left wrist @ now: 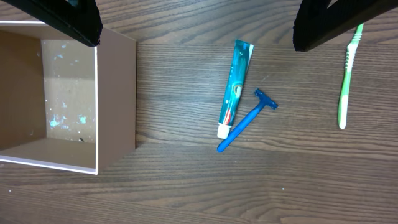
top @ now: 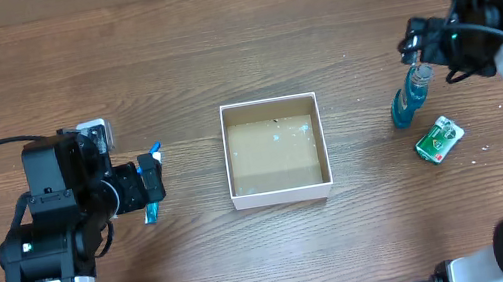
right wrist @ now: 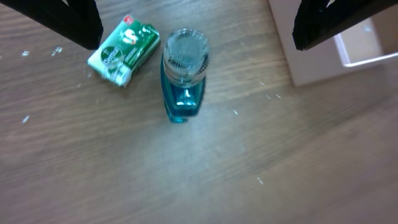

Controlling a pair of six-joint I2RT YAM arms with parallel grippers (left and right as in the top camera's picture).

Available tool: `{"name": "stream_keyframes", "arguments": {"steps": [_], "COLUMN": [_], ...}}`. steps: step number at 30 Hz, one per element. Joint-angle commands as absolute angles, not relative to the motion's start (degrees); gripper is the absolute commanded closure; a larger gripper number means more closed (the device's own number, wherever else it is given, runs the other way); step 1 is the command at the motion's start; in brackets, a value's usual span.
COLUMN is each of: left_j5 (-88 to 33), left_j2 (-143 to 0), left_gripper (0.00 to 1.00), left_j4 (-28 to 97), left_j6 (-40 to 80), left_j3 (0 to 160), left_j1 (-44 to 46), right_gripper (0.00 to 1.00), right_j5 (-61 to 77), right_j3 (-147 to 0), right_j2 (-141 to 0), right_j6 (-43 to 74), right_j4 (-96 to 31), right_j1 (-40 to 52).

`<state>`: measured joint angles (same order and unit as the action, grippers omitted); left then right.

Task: Pack container
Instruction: 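Reach the right gripper to the blue mouthwash bottle and grasp it, then carry the mouthwash with the right gripper into the box and release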

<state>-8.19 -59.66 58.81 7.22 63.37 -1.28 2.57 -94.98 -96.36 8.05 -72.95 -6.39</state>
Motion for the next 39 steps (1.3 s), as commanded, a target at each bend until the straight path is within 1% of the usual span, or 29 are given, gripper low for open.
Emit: {"name": "stream_keyframes", "arguments": {"steps": [1,4,6,8,17,20,21,23,24,27,29,31,32,34,39], "left_j5": [-9.04,-9.06,-9.04,-9.04,-9.04,-9.04,-9.04,-9.04,-8.99,-9.02,-9.02,-9.02,-9.02,-9.02,-9.02], "left_j2": [-59.99,-59.99,-59.99,-59.99,-59.99,-59.99,-59.99,-59.99,-59.99,-59.99,-59.99,-59.99,-59.99,-59.99,-59.99], "left_gripper": [0.00,0.00,0.00,0.00,0.00,0.00,0.00,0.00,0.00,0.00,0.00,0.00,0.00,0.00,0.00], "left_j4": [58.89,58.89,58.87,58.89,58.89,58.92,58.89,58.87,58.89,58.87,58.89,58.87,58.87,58.89,58.89], "left_j6": [7.75,7.77,7.75,7.77,7.75,7.75,7.77,7.75,7.75,7.75,7.75,7.75,7.75,7.75,7.75], "left_j3": [64.90,64.90,64.90,64.90,64.90,64.90,64.90,64.90,64.90,64.90,64.90,64.90,64.90,64.90,64.90], "left_j1": [-1.87,-1.87,-1.87,-1.87,-1.87,-1.87,-1.87,-1.87,-1.87,-1.87,-1.87,-1.87,-1.87,-1.87,-1.87], "right_gripper": [0.00,0.00,0.00,0.05,0.06,0.09,0.11,0.22,0.33,0.38,0.49,0.55,0.56,0.63,0.88], "right_j5": [2.00,2.02,2.02,2.02,1.83,0.91,0.89,0.91,0.93,0.93,0.93,0.93,0.93,0.95,1.41], "right_j3": [-95.22,-93.30,-93.25,-93.17,-88.42,-88.44,-88.44,-88.44,-88.44,-88.44,-88.44,-88.44,-88.44,-88.44,-89.23], "right_j2": [-101.89,-106.24,-106.69,-106.69,-106.76,-106.76,-106.76,-106.76,-106.76,-106.76,-106.76,-106.76,-106.76,-106.76,-106.74], "right_j6": [10.35,11.16,11.16,11.16,10.24,9.37,8.97,8.51,8.51,8.51,8.54,8.54,8.54,8.56,8.62], "right_j4": [-73.32,-72.07,-71.61,-72.38,-70.41,-68.55,-67.64,-66.46,-66.50,-66.57,-66.61,-66.78,-66.78,-66.76,-67.26], "right_j1": [-6.50,-6.50,-6.50,-6.50,-6.50,-6.50,-6.50,-6.50,-6.50,-6.50,-6.50,-6.50,-6.50,-6.50,-6.44]}}
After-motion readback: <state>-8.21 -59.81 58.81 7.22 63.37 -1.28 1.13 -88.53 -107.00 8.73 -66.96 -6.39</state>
